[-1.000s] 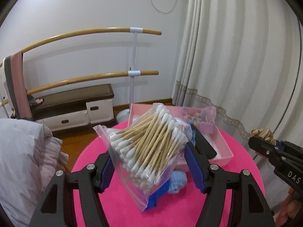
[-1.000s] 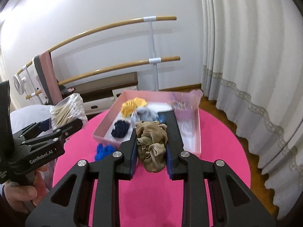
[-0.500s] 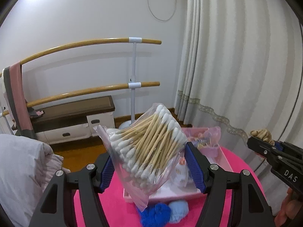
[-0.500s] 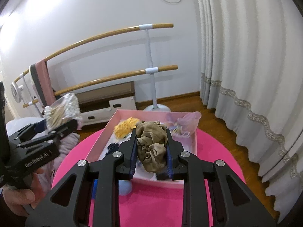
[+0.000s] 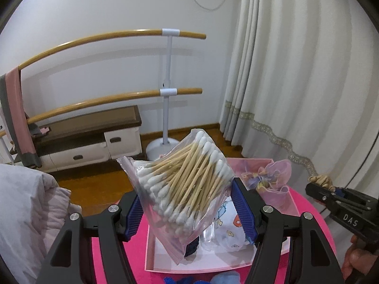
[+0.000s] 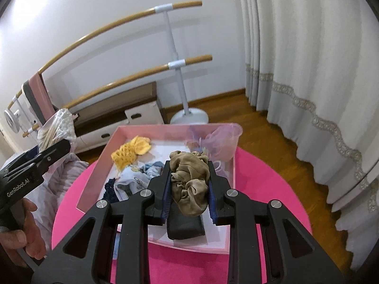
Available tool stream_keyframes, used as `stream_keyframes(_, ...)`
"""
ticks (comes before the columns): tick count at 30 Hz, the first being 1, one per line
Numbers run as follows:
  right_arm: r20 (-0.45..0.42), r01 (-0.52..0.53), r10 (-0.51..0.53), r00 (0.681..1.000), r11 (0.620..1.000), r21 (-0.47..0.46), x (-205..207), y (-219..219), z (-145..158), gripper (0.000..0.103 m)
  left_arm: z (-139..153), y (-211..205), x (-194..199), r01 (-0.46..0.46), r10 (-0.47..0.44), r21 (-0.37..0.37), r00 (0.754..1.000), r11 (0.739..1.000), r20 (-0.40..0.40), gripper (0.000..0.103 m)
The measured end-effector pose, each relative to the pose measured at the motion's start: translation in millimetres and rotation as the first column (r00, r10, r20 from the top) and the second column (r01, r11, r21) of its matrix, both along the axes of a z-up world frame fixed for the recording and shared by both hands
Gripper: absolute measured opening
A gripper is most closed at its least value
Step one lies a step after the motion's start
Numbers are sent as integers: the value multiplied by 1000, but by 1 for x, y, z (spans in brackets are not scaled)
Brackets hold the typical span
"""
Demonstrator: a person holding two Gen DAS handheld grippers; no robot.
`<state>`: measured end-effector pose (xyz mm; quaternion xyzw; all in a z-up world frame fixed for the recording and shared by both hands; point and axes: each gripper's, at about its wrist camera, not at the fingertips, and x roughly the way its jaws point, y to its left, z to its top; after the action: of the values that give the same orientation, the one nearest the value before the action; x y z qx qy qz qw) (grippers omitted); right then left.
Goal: Organize soft objects
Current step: 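Carry the swab bag and beige scrunchie into the pink box and release both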
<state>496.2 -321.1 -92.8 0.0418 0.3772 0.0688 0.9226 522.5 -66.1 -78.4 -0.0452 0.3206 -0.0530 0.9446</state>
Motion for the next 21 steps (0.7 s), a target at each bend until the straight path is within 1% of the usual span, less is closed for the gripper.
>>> stream_keyframes(6, -43, 4, -4, 999, 1000, -1, 11, 3, -21, 25, -14, -14, 41, 9, -8, 17, 999, 1000, -52, 65)
stream_keyframes(8, -50, 11, -11, 999, 1000, -5, 14, 2, -25, 27, -19, -19, 53, 12, -11, 23, 998, 1000, -70, 66)
stream_keyframes(11, -56, 18, -18, 998, 1000, -6, 19, 1, -28, 36, -26, -21, 69, 16, -13, 28, 995, 999, -98, 70)
stream_keyframes(12, -59, 20, -20, 998, 1000, -5, 21, 1, -29, 42, -27, -22, 67, 13, -10, 31, 995, 999, -100, 76)
stream_keyframes(13, -60, 20, -20, 998, 1000, -3, 21, 0, -29, 47, -28, -23, 72, 9, -5, 34, 995, 999, -98, 84)
stream_keyframes(14, -59, 20, -20, 998, 1000, 3, 21, 0, -30, 50, -28, -21, 73, 4, -1, 39, 996, 999, -93, 88)
stream_keyframes(15, -58, 22, -22, 998, 1000, 6, 21, -1, -31, 57, -27, -21, 76, -3, 7, 46, 996, 999, -84, 91)
stream_keyframes(16, -56, 26, -26, 998, 1000, 9, 21, -2, -31, 66, -26, -22, 76, -7, 11, 48, 997, 999, -79, 94)
stream_keyframes(17, -50, 31, -31, 998, 999, 15, 19, -4, -31, 71, -26, -22, 76, -11, 14, 47, 997, 999, -74, 96)
stream_keyframes(18, -42, 36, -35, 999, 999, 24, 17, -5, -30, 81, -26, -21, 75, -13, 16, 45, 997, 999, -70, 99)
stream_keyframes(19, -35, 40, -39, 999, 999, 33, 14, -8, -29, 93, -25, -20, 73, -16, 19, 43, 998, 999, -60, 100)
stream_keyframes(20, -28, 43, -42, 999, 998, 43, 12, -9, -28, 99, -25, -19, 71, -20, 22, 45, 998, 999, -50, 101)
stream_keyframes(21, -19, 46, -45, 999, 998, 53, 10, -10, -27, 103, -21, -18, 70, -28, 30, 47, 999, 999, -38, 102)
